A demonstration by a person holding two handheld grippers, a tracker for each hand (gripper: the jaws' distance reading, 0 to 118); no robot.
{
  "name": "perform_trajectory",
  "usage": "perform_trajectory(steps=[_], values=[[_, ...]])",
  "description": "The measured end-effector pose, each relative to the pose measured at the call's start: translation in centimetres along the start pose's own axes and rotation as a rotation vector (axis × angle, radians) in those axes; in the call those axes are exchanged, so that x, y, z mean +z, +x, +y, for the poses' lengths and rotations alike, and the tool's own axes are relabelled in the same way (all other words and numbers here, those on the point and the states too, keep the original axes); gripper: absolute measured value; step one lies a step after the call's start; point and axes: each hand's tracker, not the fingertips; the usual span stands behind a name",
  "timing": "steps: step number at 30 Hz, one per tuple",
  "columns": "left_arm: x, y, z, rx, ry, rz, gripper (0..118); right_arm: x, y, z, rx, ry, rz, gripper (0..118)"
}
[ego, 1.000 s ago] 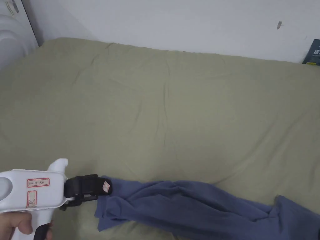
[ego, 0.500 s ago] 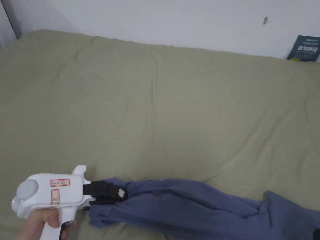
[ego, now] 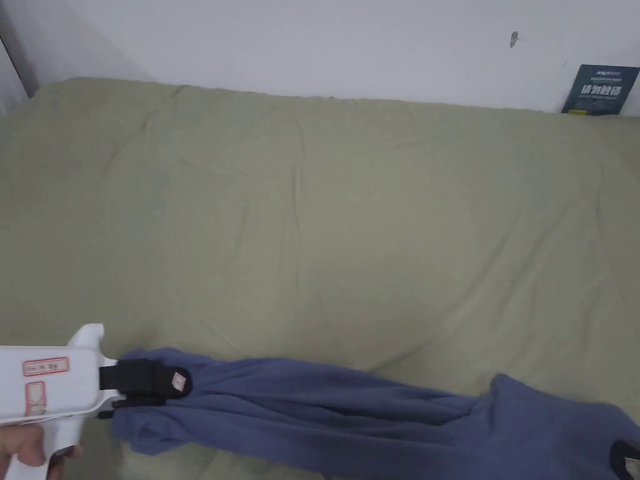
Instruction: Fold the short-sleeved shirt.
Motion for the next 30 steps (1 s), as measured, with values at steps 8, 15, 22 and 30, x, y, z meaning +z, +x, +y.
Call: perform_trajectory(steps=[8, 15, 22, 30], values=[[3.2, 2.4, -0.2, -0.056, 0.025, 0.139, 8, 0.7, 0.6, -0.2, 0.003, 0.017, 0.016, 0], [2.3, 11.6, -2.3, -0.282, 0.053, 0.296, 8, 1.3, 1.1, -0.6, 0.015, 0.026, 0.003, 0], [-3.3, 18.8, -5.0, -0.417, 0.014, 0.363, 8, 1.8, 1.7, -1.3, -0.006, 0.033, 0.010, 1], [-14.2, 21.4, -8.8, -0.537, -0.123, 0.463, 27, 2.3, 2.7, -2.1, -0.047, 0.033, 0.006, 0]])
